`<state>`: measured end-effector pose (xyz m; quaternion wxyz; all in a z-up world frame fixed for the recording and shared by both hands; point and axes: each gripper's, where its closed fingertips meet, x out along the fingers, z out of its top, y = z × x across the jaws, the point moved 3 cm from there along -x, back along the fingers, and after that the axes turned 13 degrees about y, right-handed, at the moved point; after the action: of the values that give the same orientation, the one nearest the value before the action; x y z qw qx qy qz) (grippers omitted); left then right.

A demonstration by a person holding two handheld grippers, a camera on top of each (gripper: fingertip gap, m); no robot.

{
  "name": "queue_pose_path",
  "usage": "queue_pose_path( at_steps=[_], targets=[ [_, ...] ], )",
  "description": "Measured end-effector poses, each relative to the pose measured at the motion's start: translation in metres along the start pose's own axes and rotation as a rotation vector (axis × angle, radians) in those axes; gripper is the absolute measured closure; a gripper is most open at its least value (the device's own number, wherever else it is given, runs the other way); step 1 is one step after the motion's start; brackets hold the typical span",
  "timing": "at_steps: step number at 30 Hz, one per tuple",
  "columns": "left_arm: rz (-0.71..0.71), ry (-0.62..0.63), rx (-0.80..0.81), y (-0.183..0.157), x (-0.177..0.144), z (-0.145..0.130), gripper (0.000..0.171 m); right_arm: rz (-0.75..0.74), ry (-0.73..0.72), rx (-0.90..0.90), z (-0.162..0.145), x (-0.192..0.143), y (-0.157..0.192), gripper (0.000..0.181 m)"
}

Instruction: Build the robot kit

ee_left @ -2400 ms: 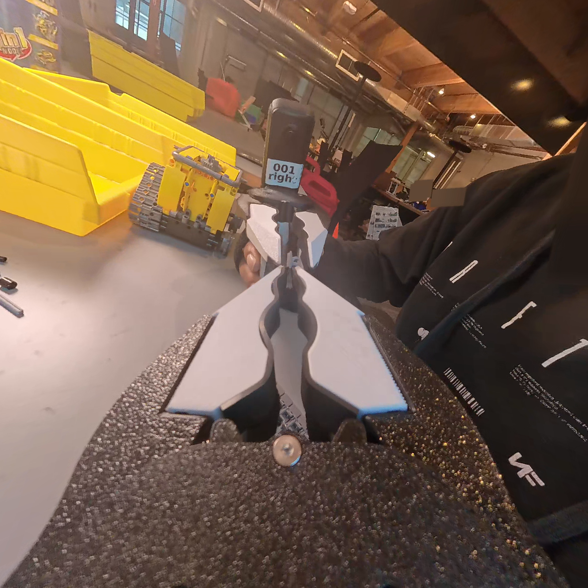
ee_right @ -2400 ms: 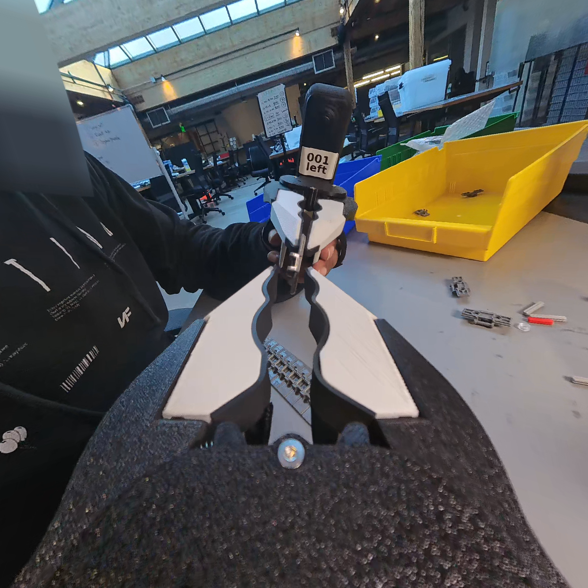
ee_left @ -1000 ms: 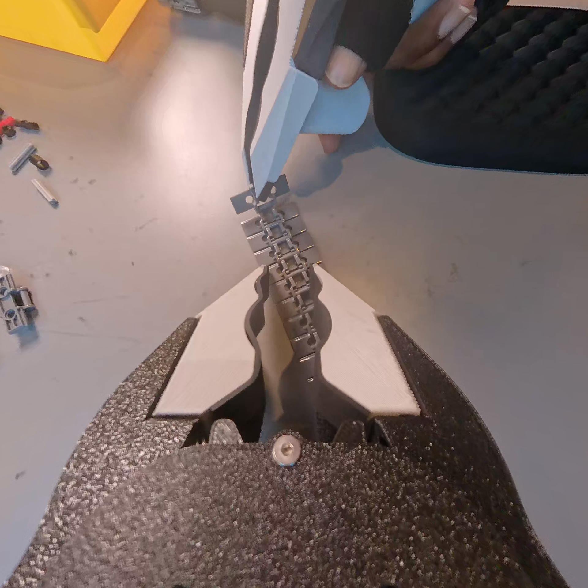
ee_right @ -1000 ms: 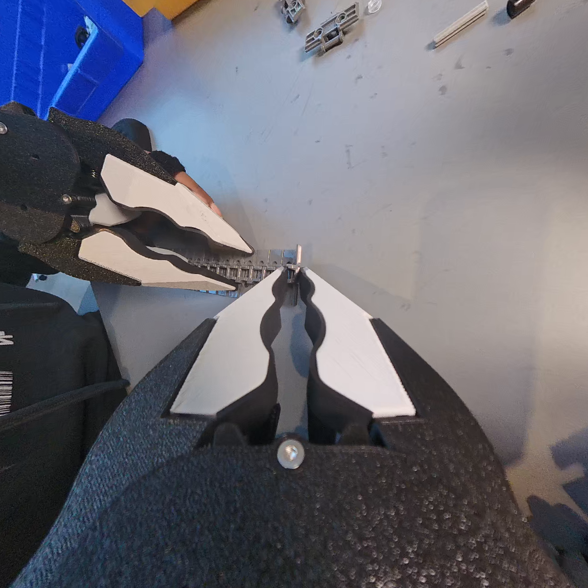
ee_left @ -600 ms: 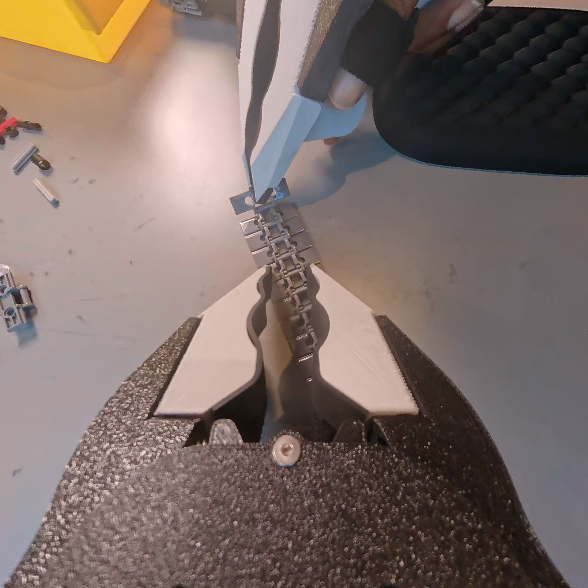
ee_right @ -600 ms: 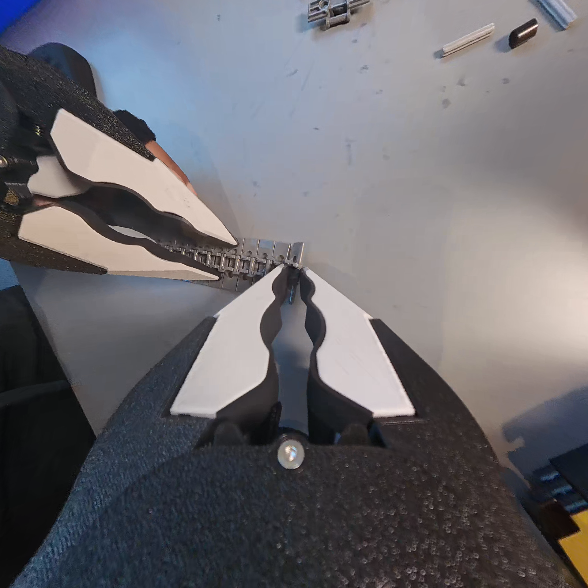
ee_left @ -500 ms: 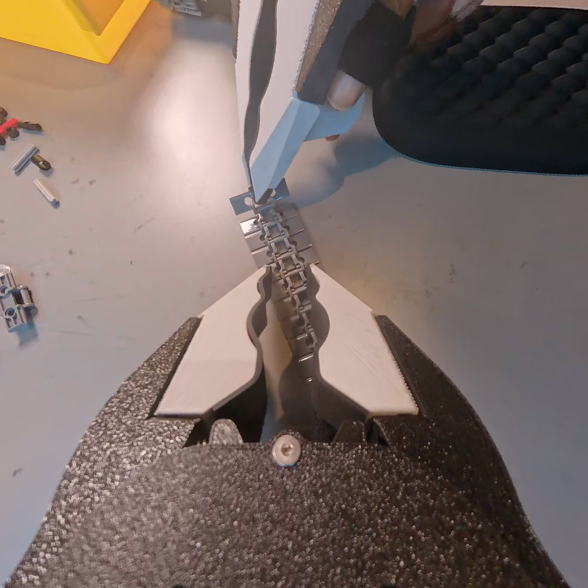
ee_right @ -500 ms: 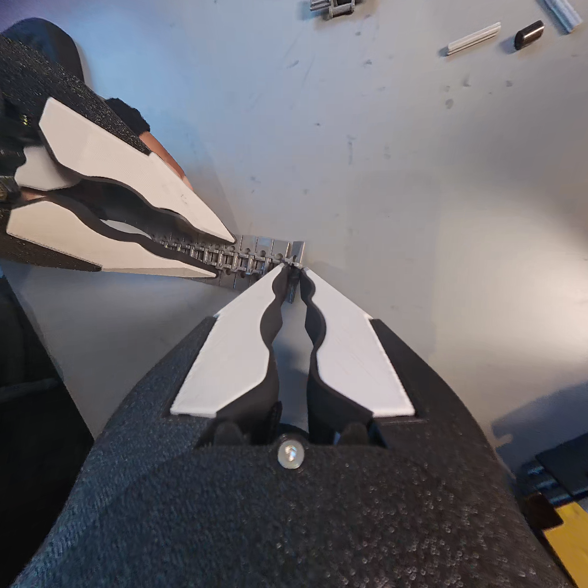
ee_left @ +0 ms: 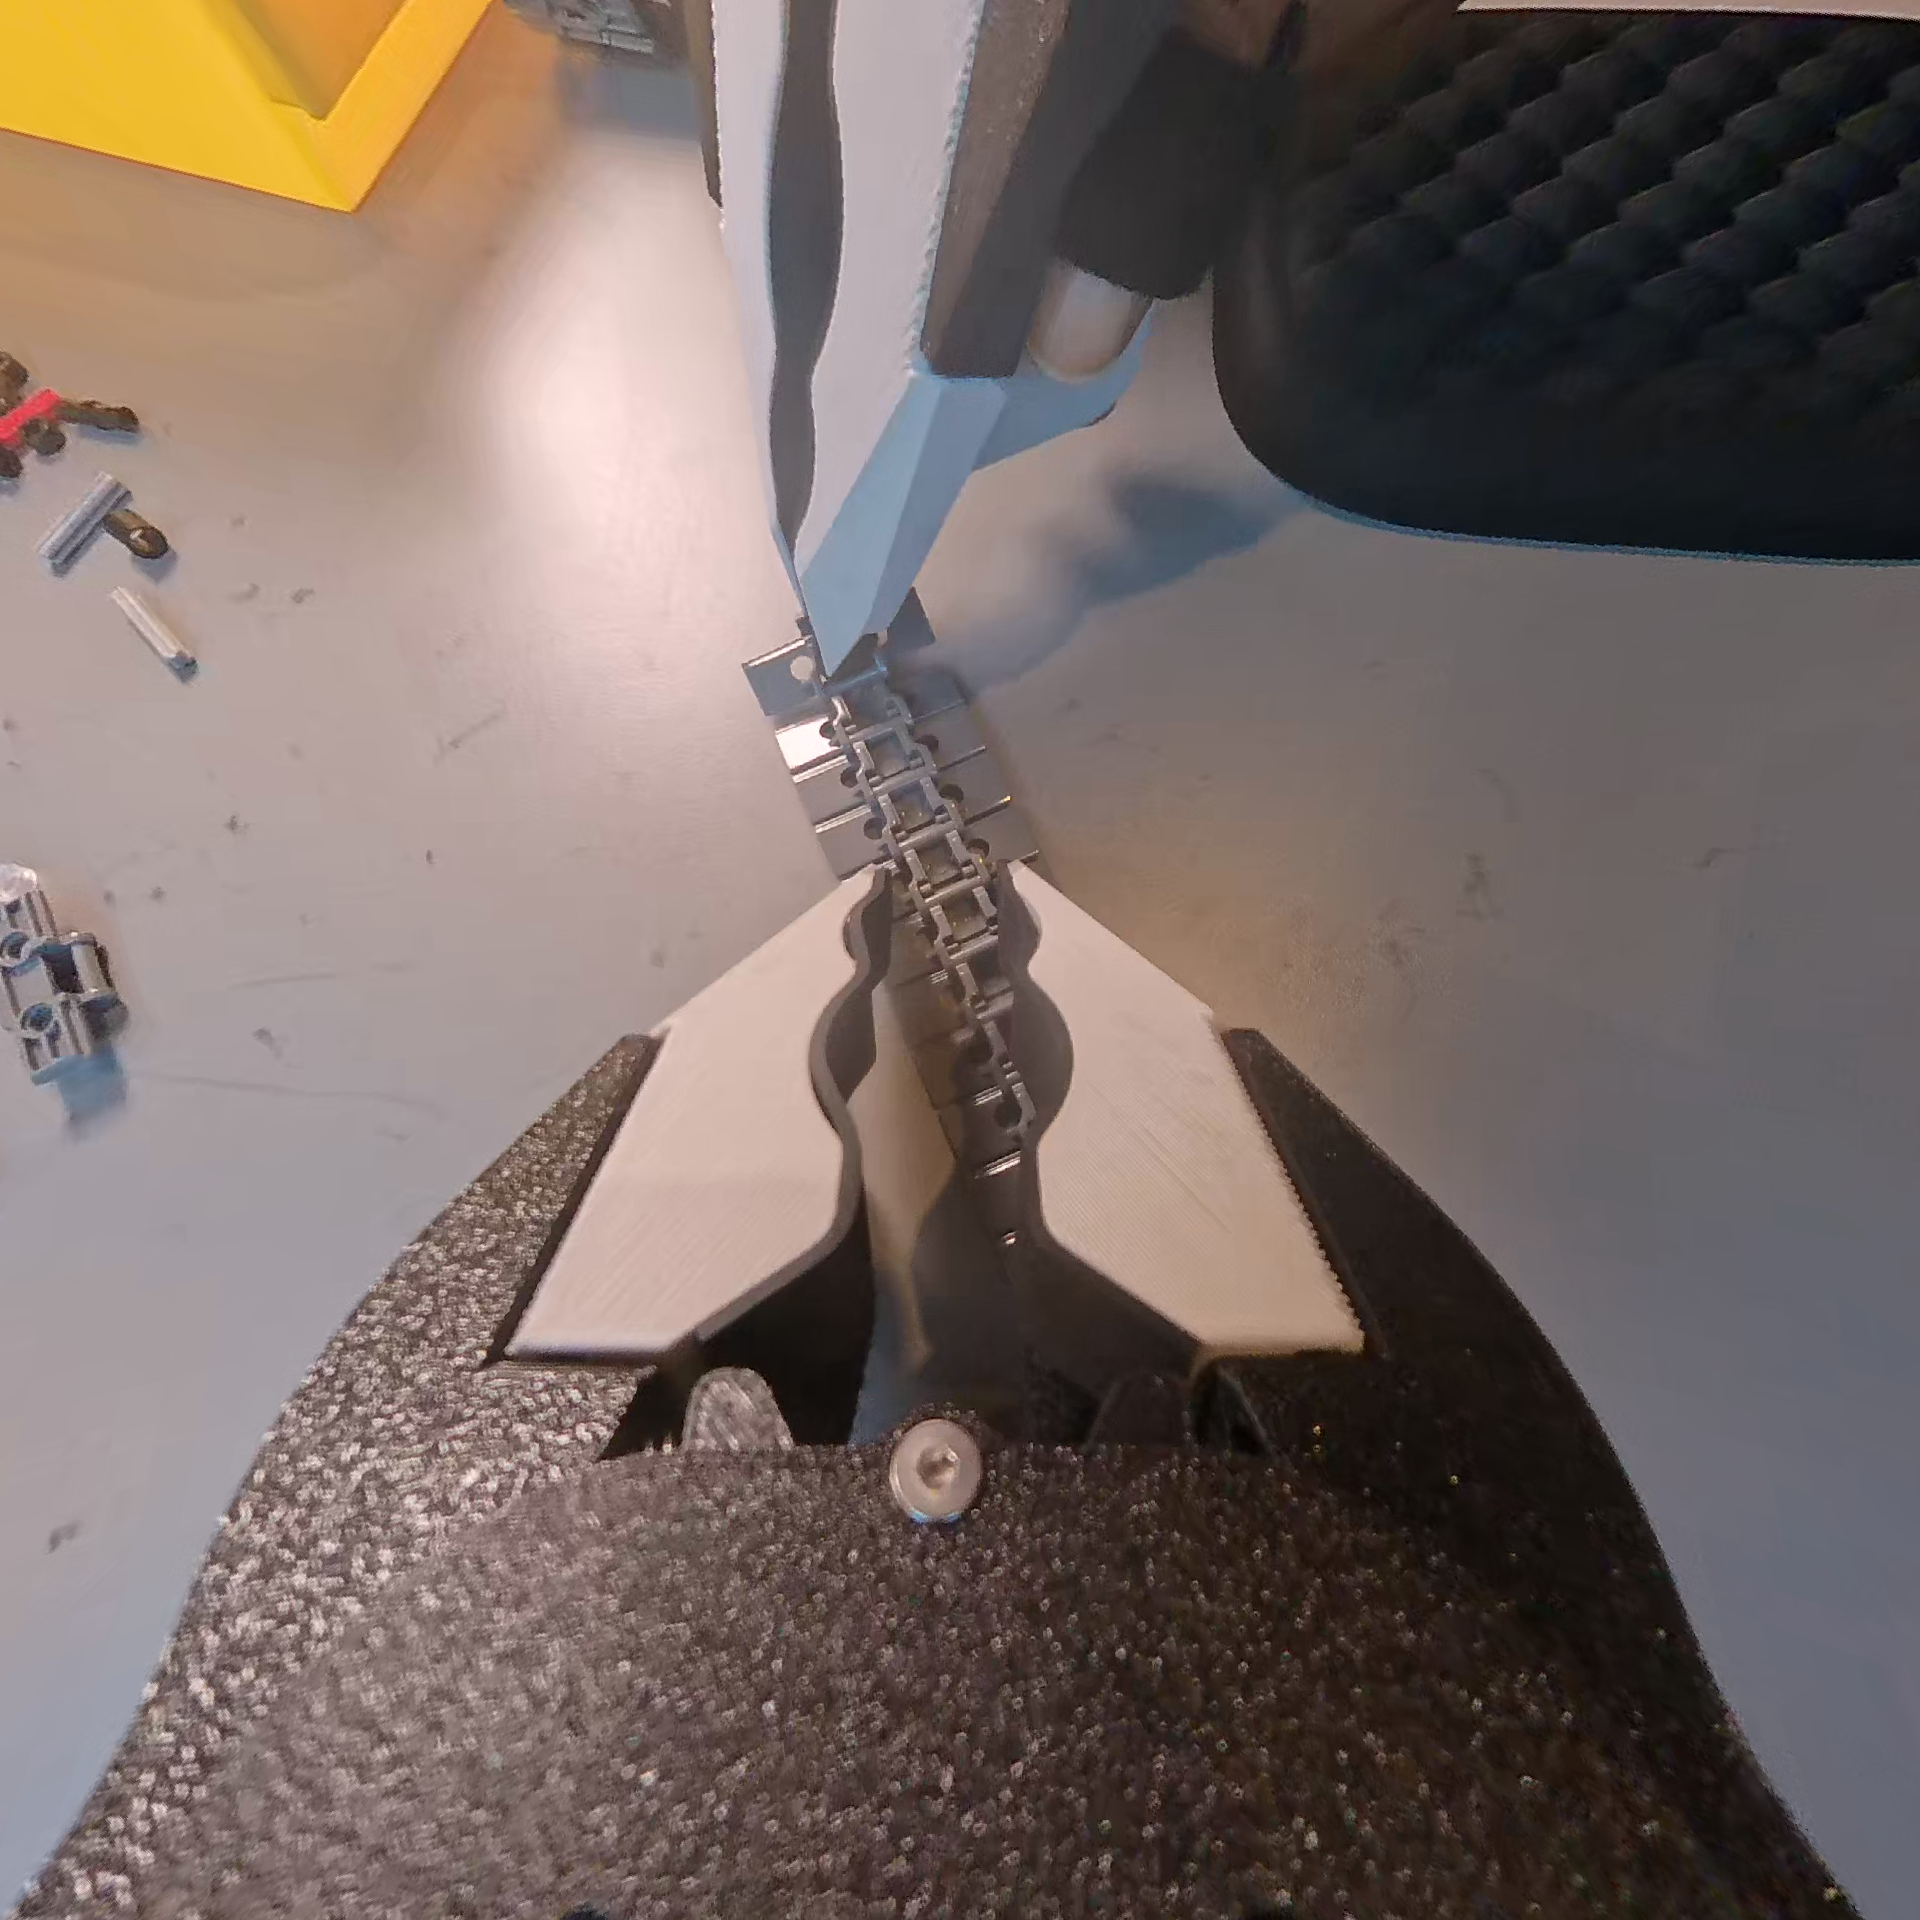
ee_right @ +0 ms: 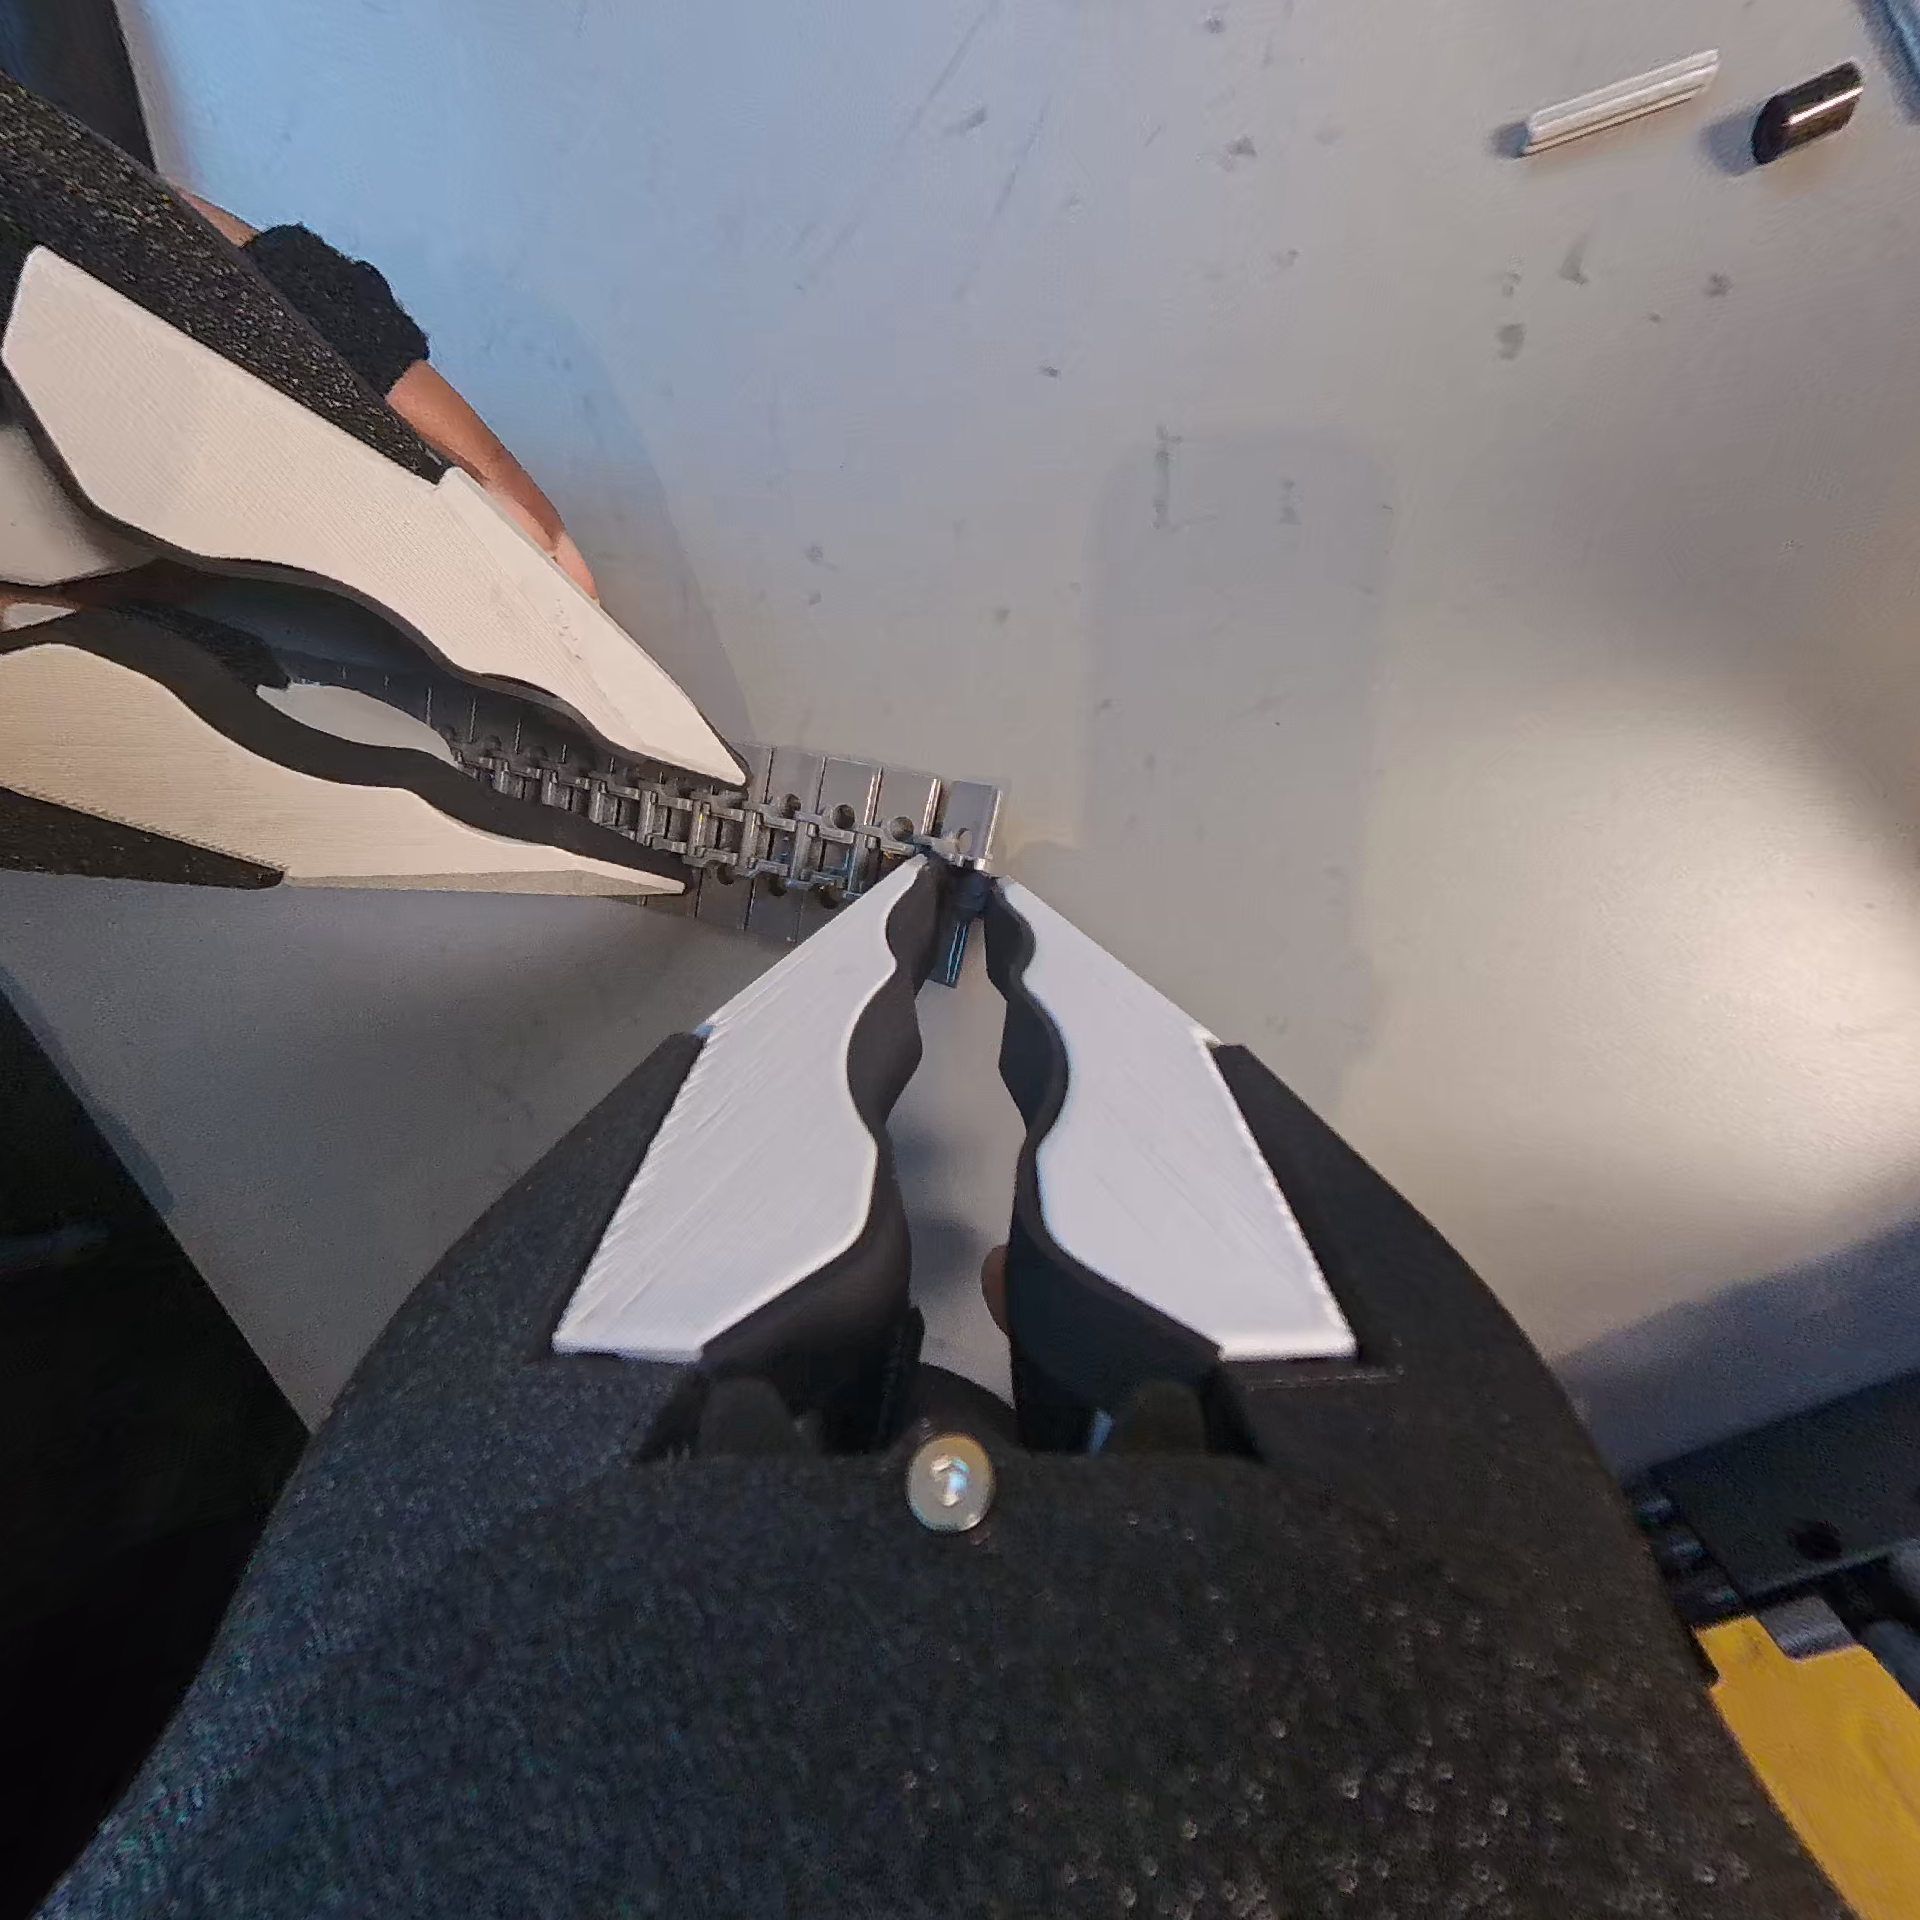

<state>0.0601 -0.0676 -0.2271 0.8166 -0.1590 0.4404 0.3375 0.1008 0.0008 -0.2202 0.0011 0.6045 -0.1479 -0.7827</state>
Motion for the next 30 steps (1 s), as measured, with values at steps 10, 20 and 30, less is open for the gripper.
queue_pose_path(
  at_steps=[10, 20, 30],
  targets=[
    [-0.006, -0.001, 0.005, 0.000, 0.000, -0.001, 0.154, -0.157, 0.020, -0.105, 0.002, 0.002, 0.003, 0.174],
    [-0.005, -0.003, 0.009, 0.000, -0.001, -0.002, 0.153, -0.020, -0.122, -0.004, 0.003, -0.003, -0.003, 0.162],
    [-0.047, -0.007, 0.035, 0.001, -0.003, -0.004, 0.153, 0.080, -0.285, -0.004, -0.003, -0.024, -0.009, 0.154]
  ],
)
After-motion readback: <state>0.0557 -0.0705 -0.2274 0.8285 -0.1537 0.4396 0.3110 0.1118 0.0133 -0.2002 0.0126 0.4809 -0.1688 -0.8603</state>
